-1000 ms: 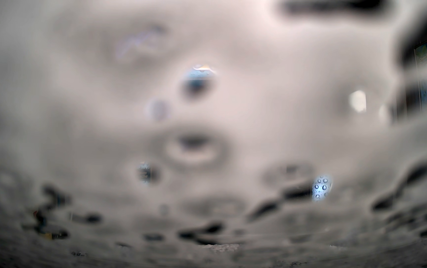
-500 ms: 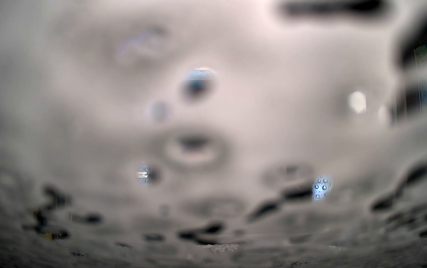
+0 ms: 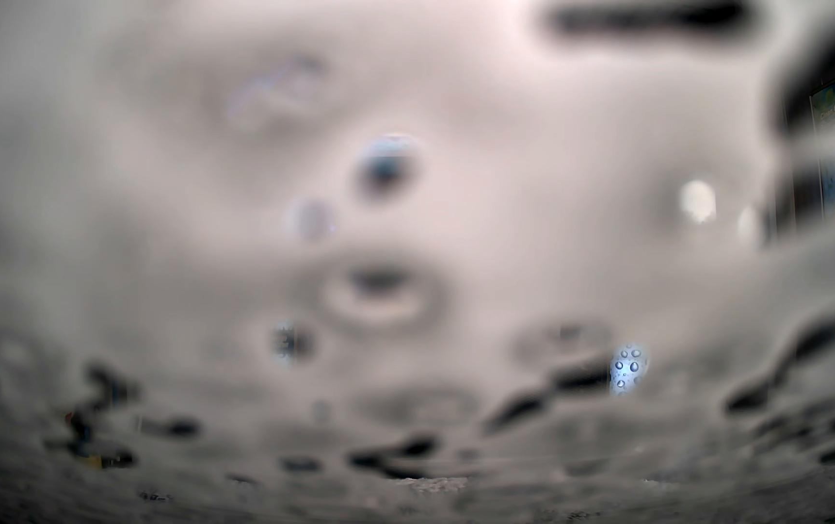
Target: Follow the waypoints while adhering to traffic rules and regulations
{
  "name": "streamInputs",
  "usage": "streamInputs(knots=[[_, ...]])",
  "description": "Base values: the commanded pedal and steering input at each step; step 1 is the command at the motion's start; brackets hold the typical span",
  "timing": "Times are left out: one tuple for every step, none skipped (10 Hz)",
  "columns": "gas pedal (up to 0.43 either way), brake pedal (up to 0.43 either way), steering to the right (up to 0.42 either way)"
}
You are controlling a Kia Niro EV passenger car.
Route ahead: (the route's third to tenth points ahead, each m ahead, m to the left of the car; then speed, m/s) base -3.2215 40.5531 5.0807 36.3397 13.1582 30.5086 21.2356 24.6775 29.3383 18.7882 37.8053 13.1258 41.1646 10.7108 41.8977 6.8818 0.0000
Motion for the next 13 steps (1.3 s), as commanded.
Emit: streamInputs(knots=[[0.000,0.000,-0.014],[0.000,0.000,-0.014],[0.000,0.000,-0.014],[0.000,0.000,-0.015],[0.000,0.006,-0.014],[0.000,0.000,-0.015],[0.000,0.006,-0.014],[0.000,0.000,-0.014],[0.000,0.000,-0.015],[0.000,0.000,-0.015],[0.000,0.000,-0.015],[0.000,0.000,-0.015],[0.000,0.000,-0.014]])
